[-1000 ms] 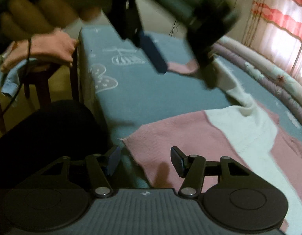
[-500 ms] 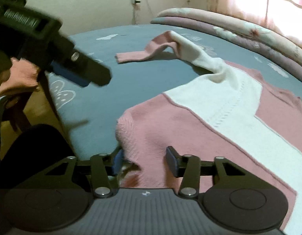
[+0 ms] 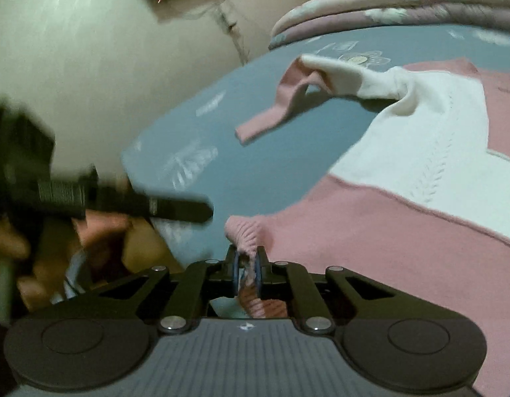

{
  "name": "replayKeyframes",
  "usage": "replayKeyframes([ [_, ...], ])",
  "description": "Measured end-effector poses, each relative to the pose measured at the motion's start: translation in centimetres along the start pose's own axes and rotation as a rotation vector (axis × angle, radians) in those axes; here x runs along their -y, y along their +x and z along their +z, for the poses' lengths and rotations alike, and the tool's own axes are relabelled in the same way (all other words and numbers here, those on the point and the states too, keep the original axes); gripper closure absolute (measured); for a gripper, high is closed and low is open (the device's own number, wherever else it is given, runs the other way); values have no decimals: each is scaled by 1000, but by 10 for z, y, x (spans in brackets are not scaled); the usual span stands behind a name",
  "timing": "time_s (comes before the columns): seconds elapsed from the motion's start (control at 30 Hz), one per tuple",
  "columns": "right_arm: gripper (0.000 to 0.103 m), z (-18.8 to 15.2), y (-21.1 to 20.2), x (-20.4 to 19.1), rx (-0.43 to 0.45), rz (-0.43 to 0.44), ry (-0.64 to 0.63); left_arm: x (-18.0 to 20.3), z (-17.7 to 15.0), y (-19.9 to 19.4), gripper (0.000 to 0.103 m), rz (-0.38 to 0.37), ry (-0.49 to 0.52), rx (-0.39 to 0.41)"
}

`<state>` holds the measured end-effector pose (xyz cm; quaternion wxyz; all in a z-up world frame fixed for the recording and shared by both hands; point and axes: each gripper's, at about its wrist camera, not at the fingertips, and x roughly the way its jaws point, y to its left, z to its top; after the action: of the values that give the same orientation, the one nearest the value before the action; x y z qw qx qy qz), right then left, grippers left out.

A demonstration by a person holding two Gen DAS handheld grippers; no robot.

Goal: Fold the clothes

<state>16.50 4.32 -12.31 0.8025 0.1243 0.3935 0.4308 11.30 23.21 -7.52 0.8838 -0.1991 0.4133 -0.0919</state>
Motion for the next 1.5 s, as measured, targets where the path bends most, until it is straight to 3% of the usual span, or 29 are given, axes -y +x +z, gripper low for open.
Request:
replayKeyframes([
  [0.07,68,4,1,8,-48,62,67,-1,-1,0,32,3,1,-4],
  [0.17,67,3,-6,11,-62,98,87,-2,-2,1,32,3,0,-10],
  [0.3,67,-2,-20,10,-36,-15,43,-2,-3,5,32,5,0,-25],
  [0.43,67,-13,-15,1,-104,-210,-81,8,-6,15,32,2,35,-72],
  [0.5,67,-22,-12,4,-158,-243,-88,16,-9,17,32,-3,66,-79],
  [0.63,67,-38,-32,10,-152,-237,-49,30,-12,19,32,-85,97,-88],
  [0.7,64,-43,-58,9,-77,-264,-54,39,-13,22,29,-134,117,-91],
  [0.77,53,-45,-85,17,6,-338,-13,52,-15,30,27,-156,159,-102],
  [0.87,53,-48,-118,39,103,-469,76,70,-22,48,27,-158,214,-145],
  [0.97,51,-58,-144,64,141,-551,188,79,-30,68,27,-127,232,-204],
  [1.03,44,-68,-154,79,142,-588,249,79,-35,77,27,-94,239,-227],
  [1.1,42,-78,-157,88,115,-617,282,79,-38,79,25,-78,249,-231],
  [1.2,40,-88,-171,90,134,-580,289,80,-39,75,25,-51,248,-244],
  [1.33,33,-86,-196,95,220,-578,286,100,-39,70,26,61,291,-267],
  [1.5,31,-57,-238,126,327,-693,289,156,-38,68,25,-32,382,-228],
])
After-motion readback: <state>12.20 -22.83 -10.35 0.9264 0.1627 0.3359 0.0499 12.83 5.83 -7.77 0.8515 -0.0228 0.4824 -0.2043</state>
